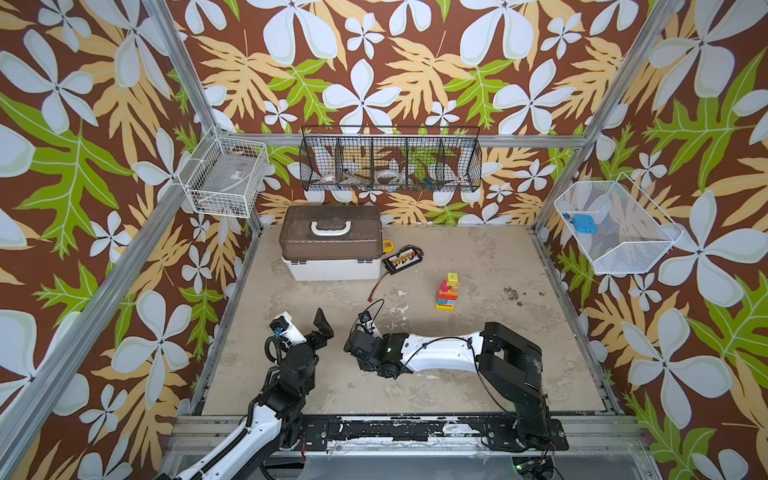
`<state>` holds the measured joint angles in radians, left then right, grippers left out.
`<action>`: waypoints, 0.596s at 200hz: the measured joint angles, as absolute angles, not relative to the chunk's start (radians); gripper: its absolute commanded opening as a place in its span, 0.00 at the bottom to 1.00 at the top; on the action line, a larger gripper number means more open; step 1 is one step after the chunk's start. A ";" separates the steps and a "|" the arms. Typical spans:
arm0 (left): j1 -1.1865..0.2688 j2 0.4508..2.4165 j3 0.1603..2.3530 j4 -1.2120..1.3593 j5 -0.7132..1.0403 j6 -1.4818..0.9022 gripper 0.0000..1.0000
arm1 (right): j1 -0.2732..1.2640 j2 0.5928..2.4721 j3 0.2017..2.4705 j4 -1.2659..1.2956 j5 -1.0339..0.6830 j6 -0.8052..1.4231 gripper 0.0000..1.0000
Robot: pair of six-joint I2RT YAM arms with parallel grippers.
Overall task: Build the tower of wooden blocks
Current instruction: 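Grasp the teal wedge block with the right gripper and lift it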
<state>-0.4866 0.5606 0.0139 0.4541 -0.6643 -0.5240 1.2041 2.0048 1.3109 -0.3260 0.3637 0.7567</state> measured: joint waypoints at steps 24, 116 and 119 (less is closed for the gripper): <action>-0.487 0.561 0.014 0.454 -0.664 -0.521 1.00 | 1.203 2.019 1.318 -0.317 0.340 0.730 0.64; -0.487 0.566 0.012 0.472 -0.645 -0.517 1.00 | 1.180 2.035 1.342 -0.307 0.260 0.676 0.26; -0.487 0.566 0.012 0.472 -0.645 -0.517 1.00 | 1.179 2.029 1.338 -0.310 0.258 0.675 0.25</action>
<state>-0.4866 0.5659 0.0120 0.4717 -0.6453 -0.5171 1.1786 2.0293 1.3380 -0.3099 0.2577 0.6754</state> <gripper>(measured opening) 0.996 0.271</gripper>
